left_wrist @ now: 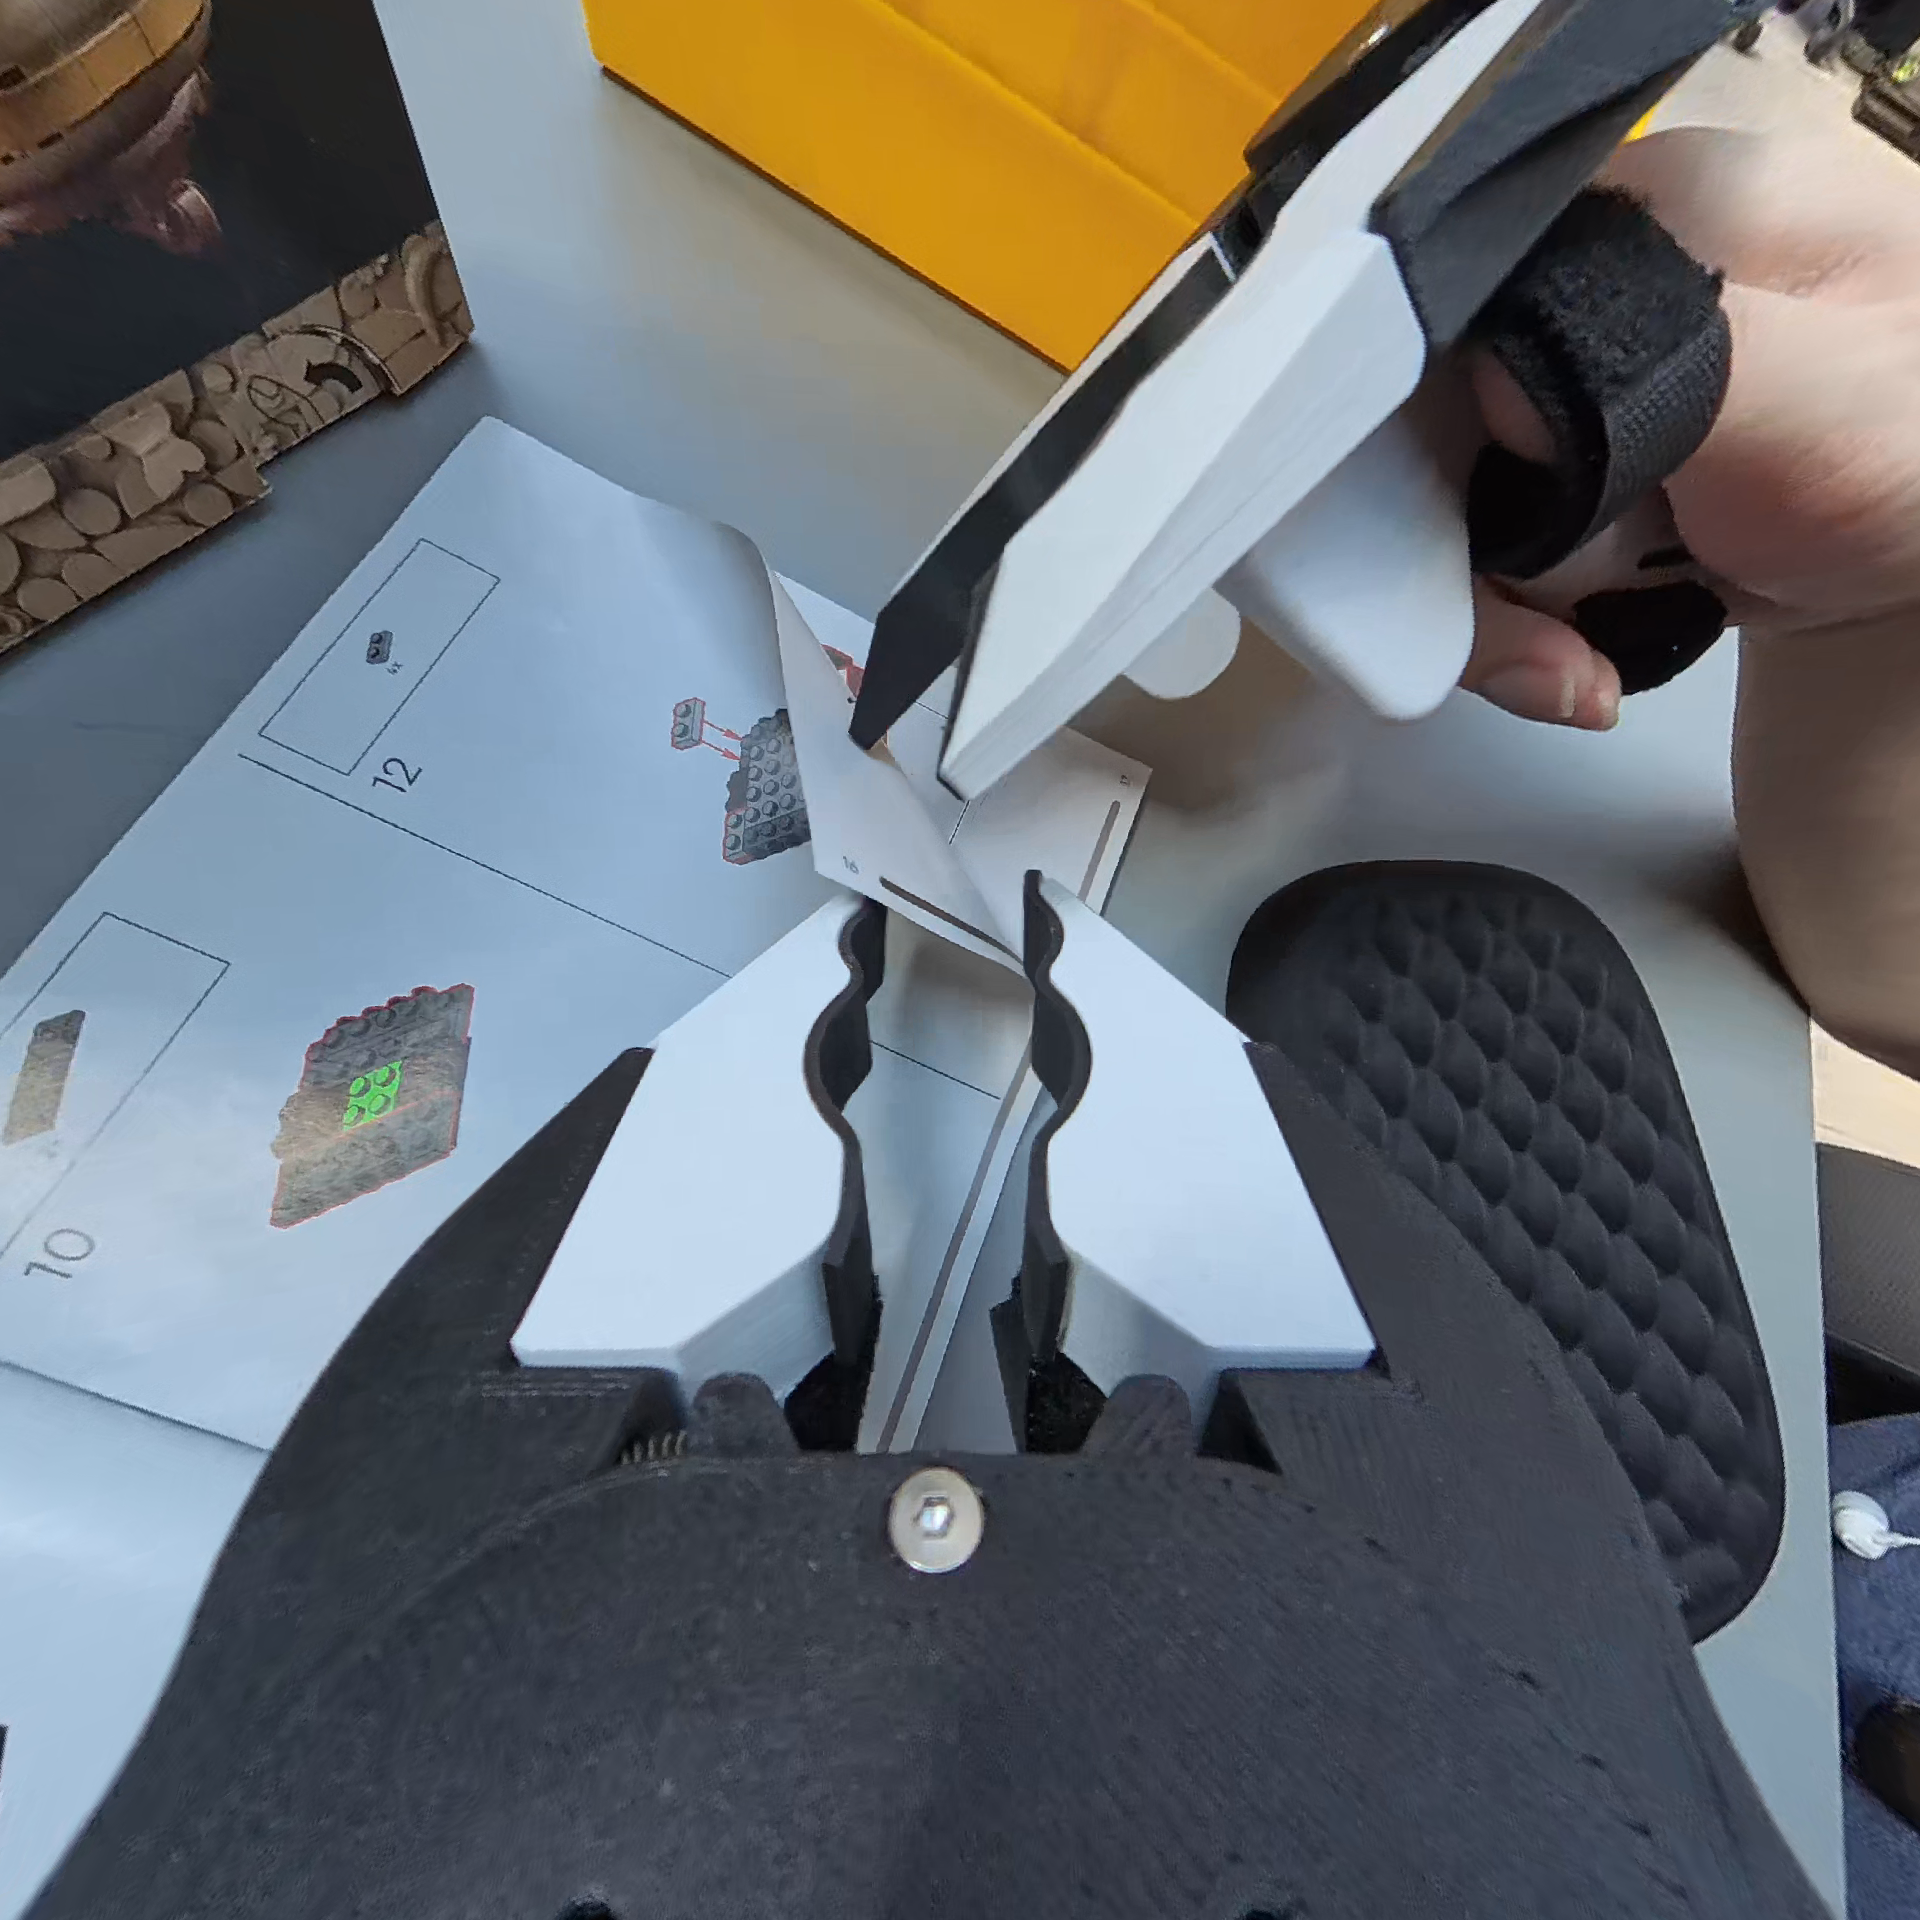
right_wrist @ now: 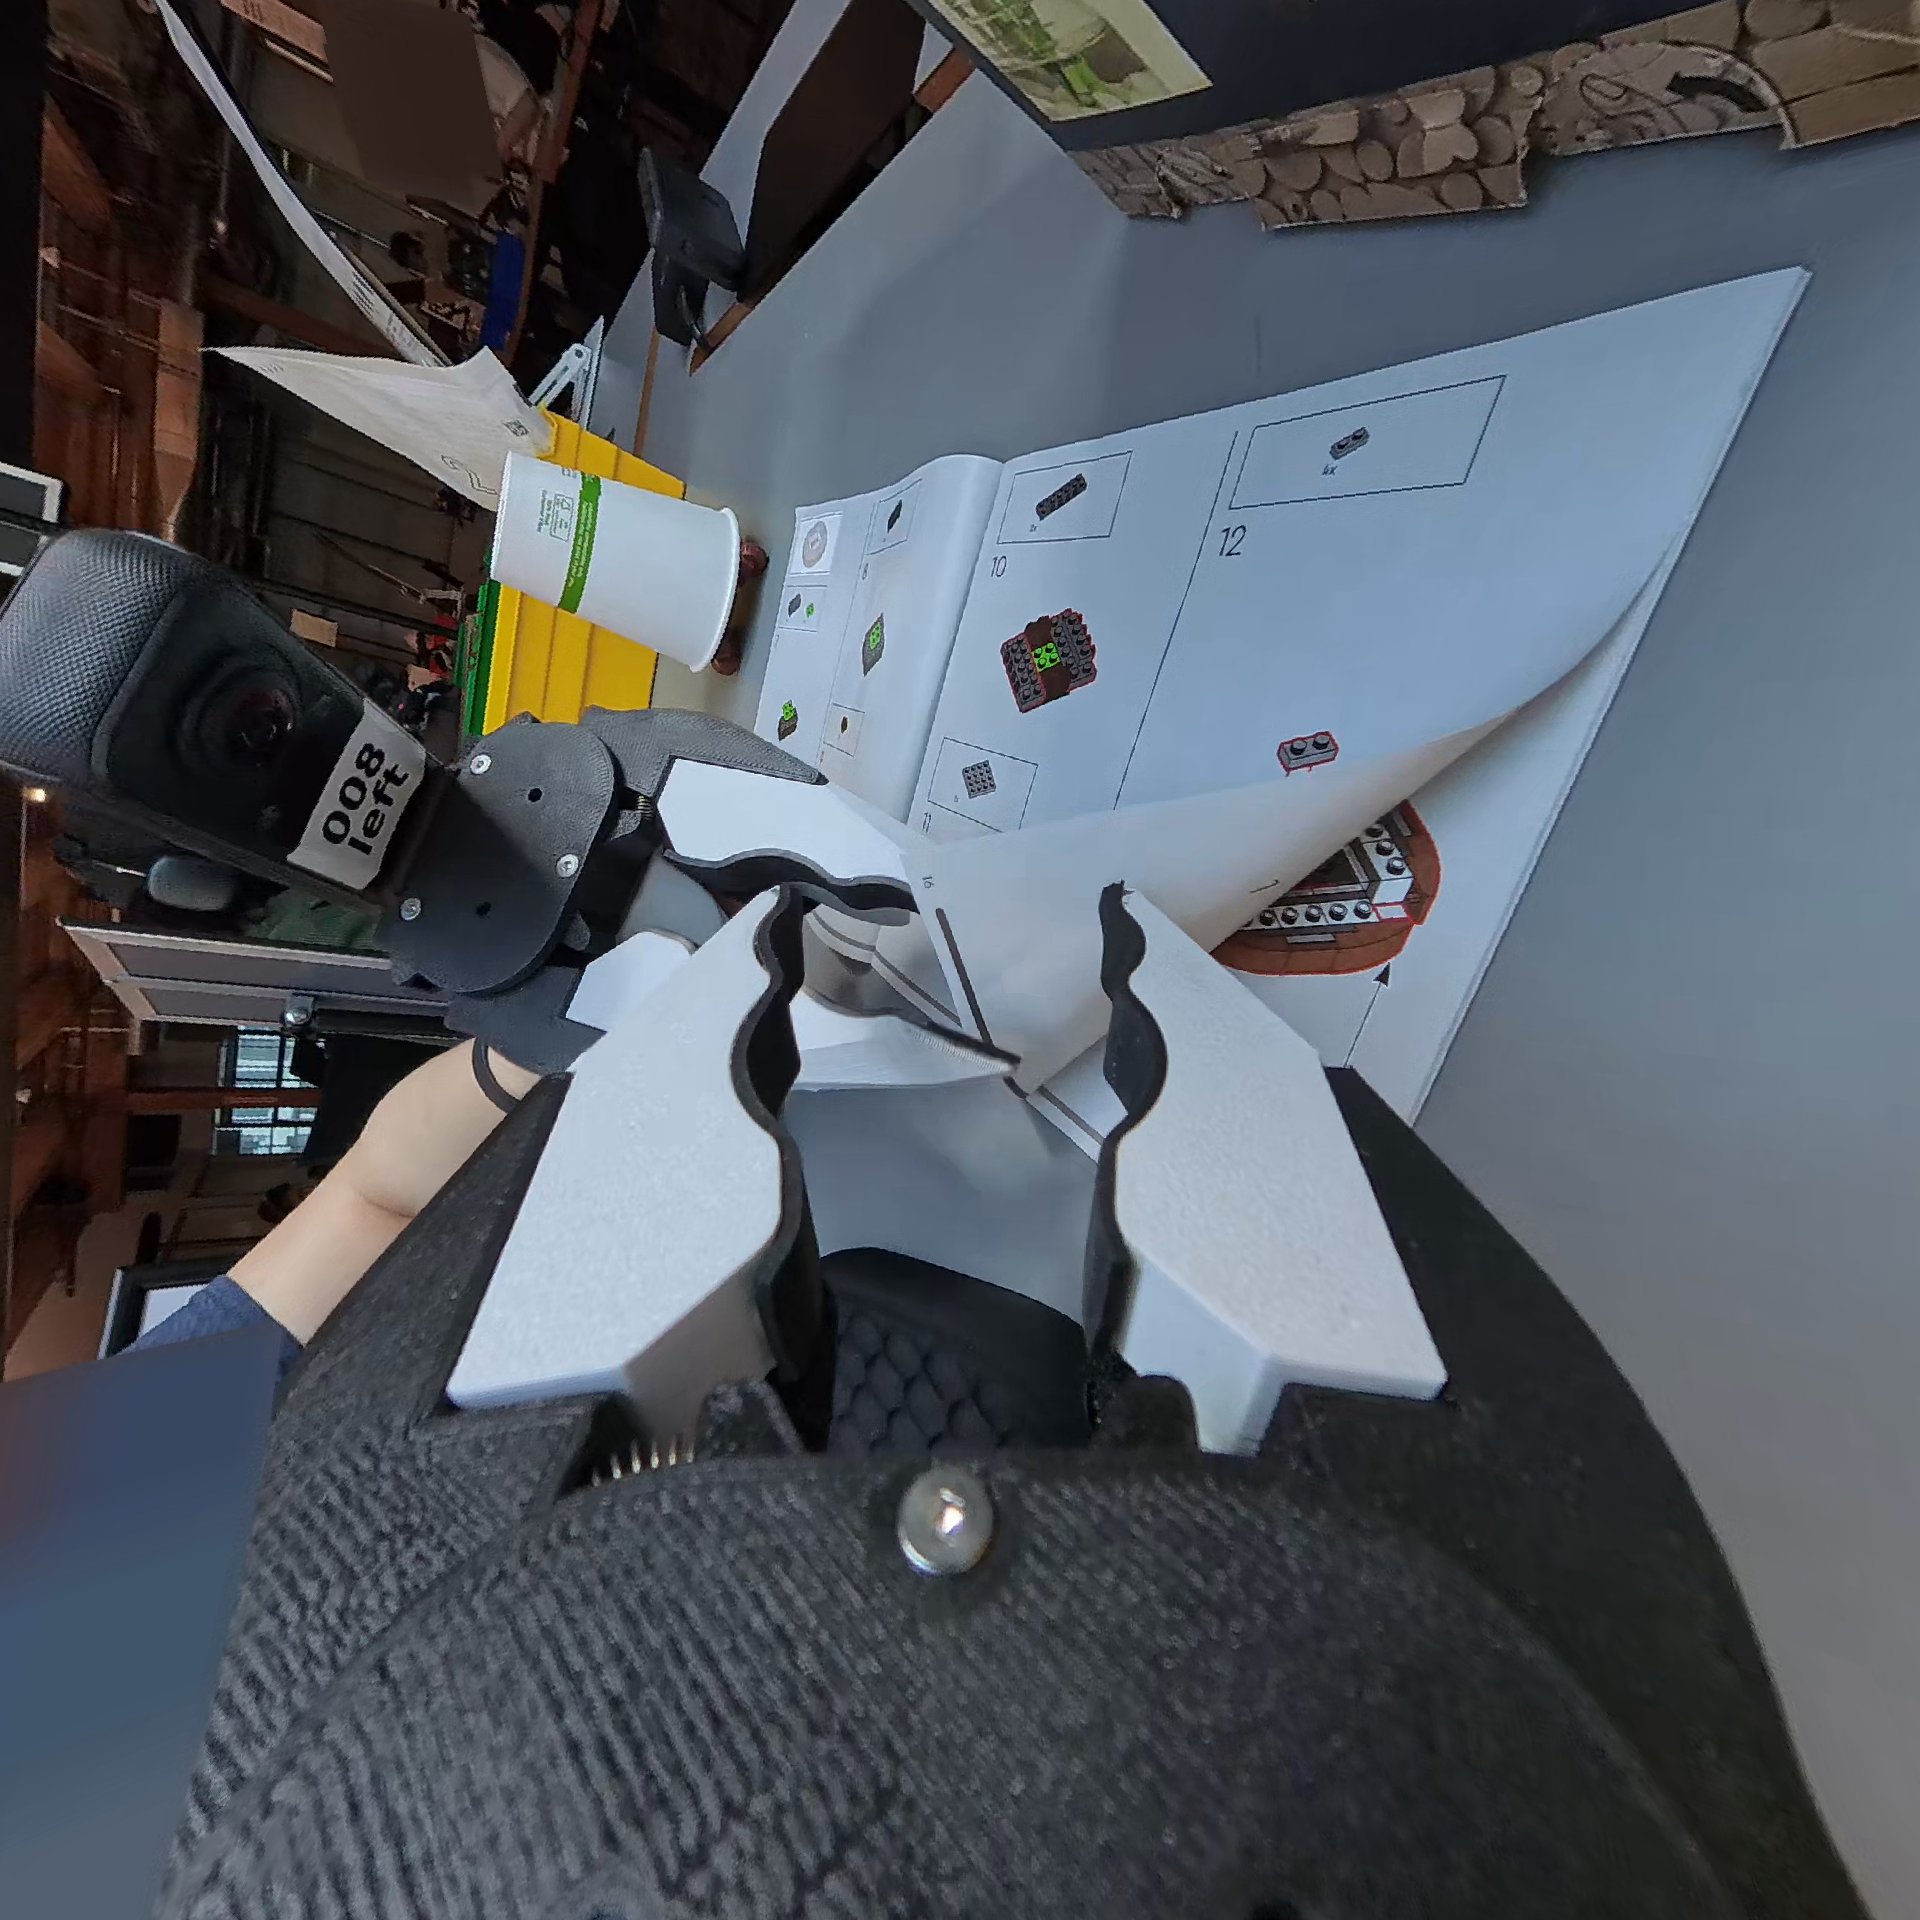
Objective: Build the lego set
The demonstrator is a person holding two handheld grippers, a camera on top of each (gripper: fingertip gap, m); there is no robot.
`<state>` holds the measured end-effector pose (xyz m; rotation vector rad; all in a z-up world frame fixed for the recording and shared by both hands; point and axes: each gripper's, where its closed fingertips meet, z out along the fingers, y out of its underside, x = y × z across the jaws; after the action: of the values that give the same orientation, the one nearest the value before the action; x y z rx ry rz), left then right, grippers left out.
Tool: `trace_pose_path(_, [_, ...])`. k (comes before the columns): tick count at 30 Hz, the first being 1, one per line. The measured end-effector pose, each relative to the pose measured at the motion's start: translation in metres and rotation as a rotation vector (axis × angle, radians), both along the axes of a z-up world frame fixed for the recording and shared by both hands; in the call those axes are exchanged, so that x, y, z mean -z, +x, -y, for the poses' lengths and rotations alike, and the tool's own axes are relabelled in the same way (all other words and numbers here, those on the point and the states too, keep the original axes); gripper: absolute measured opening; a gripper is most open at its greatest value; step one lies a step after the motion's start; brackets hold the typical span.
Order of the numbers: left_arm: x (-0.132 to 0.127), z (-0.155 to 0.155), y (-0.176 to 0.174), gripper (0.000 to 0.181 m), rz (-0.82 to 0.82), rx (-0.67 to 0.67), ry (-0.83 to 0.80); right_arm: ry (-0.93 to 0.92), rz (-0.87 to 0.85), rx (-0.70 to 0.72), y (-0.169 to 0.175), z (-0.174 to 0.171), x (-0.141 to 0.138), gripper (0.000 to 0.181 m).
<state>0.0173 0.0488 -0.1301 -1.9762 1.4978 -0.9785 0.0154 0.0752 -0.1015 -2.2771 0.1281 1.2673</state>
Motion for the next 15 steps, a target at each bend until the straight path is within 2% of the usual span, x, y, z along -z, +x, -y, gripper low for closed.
trace_pose_path(1, [0.001, -0.001, 0.0, 0.006, -0.004, -0.011, -0.018, 0.001, -0.005, -0.012, -0.002, 0.001, -0.001, 0.058])
trace_pose_path(2, [0.003, -0.003, 0.0, 0.0, -0.011, -0.02, -0.03, 0.009, -0.017, -0.045, -0.005, 0.003, -0.003, 0.058])
trace_pose_path(5, [0.003, -0.005, -0.003, 0.0, -0.027, -0.04, -0.068, 0.036, -0.164, -0.193, -0.02, 0.014, -0.029, 0.057])
trace_pose_path(8, [-0.013, -0.01, -0.015, 0.0, 0.034, -0.102, -0.107, 0.164, -0.233, -0.237, -0.026, 0.016, -0.057, 0.05])
trace_pose_path(11, [-0.032, -0.019, -0.041, 0.0, 0.091, -0.185, -0.12, 0.425, -0.084, -0.236, -0.028, 0.015, -0.082, 0.045])
trace_pose_path(13, [-0.041, -0.025, -0.064, 0.0, 0.123, -0.245, -0.12, 0.692, 0.005, -0.199, -0.03, 0.019, -0.111, 0.034])
trace_pose_path(15, [-0.047, -0.03, -0.086, 0.0, 0.147, -0.306, -0.096, 0.97, 0.155, -0.142, -0.034, 0.024, -0.126, 0.035])
